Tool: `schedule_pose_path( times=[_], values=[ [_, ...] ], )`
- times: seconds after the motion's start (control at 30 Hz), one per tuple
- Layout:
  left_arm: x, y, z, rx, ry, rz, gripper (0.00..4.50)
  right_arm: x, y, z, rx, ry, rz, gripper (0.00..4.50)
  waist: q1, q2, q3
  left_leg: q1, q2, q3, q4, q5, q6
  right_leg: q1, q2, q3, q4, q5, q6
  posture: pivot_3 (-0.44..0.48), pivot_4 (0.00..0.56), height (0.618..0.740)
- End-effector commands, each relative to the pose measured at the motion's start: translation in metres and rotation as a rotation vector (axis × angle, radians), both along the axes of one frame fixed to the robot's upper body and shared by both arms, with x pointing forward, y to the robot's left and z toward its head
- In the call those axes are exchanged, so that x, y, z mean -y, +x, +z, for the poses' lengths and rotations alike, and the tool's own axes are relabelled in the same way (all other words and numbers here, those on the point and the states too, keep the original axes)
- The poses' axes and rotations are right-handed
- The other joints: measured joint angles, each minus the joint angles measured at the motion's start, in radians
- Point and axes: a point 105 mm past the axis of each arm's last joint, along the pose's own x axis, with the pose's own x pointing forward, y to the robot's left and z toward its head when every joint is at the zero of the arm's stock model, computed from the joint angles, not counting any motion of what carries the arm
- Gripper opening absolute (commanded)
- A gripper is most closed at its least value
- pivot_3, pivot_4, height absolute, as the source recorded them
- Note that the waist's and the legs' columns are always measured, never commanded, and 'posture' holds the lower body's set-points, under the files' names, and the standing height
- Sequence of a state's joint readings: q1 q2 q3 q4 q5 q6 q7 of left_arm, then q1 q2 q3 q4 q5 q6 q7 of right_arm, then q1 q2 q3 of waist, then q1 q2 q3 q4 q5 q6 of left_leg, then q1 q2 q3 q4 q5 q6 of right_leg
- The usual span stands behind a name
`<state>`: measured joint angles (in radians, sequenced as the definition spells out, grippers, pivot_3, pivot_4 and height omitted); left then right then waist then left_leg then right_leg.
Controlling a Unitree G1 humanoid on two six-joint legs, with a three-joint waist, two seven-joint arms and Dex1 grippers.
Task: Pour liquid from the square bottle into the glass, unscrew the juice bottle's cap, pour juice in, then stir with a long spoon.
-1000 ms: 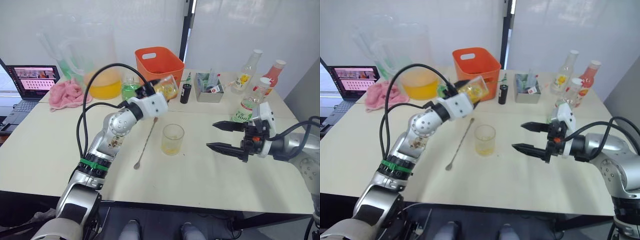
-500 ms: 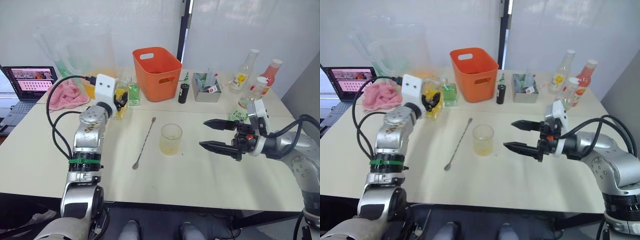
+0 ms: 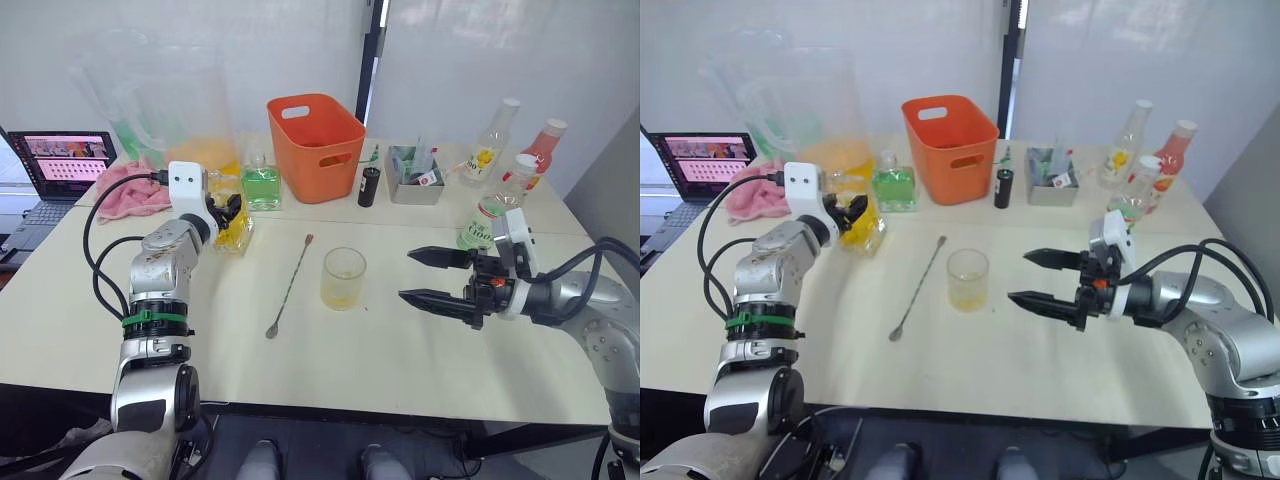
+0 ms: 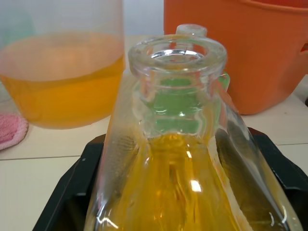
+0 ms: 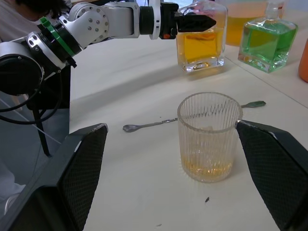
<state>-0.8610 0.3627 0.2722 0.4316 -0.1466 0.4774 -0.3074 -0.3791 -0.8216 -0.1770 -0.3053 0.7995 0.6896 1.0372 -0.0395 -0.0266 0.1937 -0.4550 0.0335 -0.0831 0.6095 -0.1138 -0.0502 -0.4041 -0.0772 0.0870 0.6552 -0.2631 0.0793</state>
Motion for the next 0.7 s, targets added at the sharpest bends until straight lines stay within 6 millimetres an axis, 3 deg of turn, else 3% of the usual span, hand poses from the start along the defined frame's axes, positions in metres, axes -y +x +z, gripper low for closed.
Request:
schedule_pose_path(
  times=[0.03, 0.37, 0.43, 0.5, 0.7],
  values=[
    [-0.001, -0.004, 0.031, 0.129, 0.031, -0.016, 2.82, 0.010, 0.004, 0.012, 0.087, -0.016, -0.068, 4.48, -0.002, 0.000, 0.000, 0.000, 0.000, 0.000, 0.000, 0.000, 0.000, 0.000, 0.000, 0.000, 0.000, 0.000, 0.000, 0.000, 0.150, 0.740],
    [0.004, -0.004, 0.021, 0.104, 0.079, -0.044, 2.82, 0.022, 0.016, 0.014, 0.143, -0.018, -0.175, 4.48, -0.001, 0.000, 0.000, 0.000, 0.000, 0.000, 0.000, 0.000, 0.000, 0.000, 0.000, 0.000, 0.000, 0.000, 0.000, 0.000, 0.150, 0.740],
    [0.005, -0.005, 0.022, 0.105, 0.079, -0.048, 3.88, 0.023, 0.019, 0.014, 0.153, -0.019, -0.188, 4.50, -0.001, 0.000, 0.000, 0.000, 0.000, 0.000, 0.000, 0.000, 0.000, 0.000, 0.000, 0.000, 0.000, 0.000, 0.000, 0.000, 0.150, 0.740],
    [0.005, -0.005, 0.022, 0.106, 0.077, -0.050, 4.47, 0.022, 0.019, 0.015, 0.153, -0.019, -0.185, 4.50, -0.001, 0.000, 0.000, 0.000, 0.000, 0.000, 0.000, 0.000, 0.000, 0.000, 0.000, 0.000, 0.000, 0.000, 0.000, 0.000, 0.150, 0.740],
    [0.004, -0.007, 0.027, 0.120, 0.068, -0.052, 4.49, 0.021, 0.019, 0.016, 0.158, -0.018, -0.182, 4.50, -0.001, 0.000, 0.000, 0.002, 0.000, 0.000, 0.000, 0.000, 0.000, 0.001, 0.000, 0.000, 0.000, 0.000, 0.000, 0.000, 0.150, 0.740]
  ],
)
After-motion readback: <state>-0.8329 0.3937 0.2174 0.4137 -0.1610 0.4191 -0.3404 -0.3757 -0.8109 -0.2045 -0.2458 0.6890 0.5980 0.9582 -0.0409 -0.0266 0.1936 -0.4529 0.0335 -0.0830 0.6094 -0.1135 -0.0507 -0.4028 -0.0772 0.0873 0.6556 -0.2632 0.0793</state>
